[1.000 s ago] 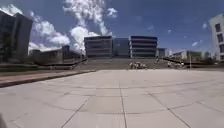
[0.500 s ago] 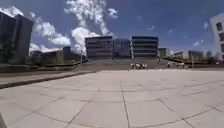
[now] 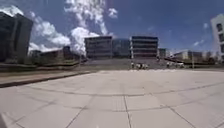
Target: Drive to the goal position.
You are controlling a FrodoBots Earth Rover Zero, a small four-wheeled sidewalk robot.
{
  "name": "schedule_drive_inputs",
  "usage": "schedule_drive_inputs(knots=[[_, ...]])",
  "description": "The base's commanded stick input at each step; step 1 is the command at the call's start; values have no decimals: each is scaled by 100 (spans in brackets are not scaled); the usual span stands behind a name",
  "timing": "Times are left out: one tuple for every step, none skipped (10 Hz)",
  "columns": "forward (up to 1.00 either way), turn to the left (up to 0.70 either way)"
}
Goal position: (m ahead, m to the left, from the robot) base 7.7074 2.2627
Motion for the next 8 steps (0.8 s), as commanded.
schedule_drive_inputs(knots=[[70,0],[70,0],[70,0],[70,0],[70,0],[70,0],[70,4],[70,10]])
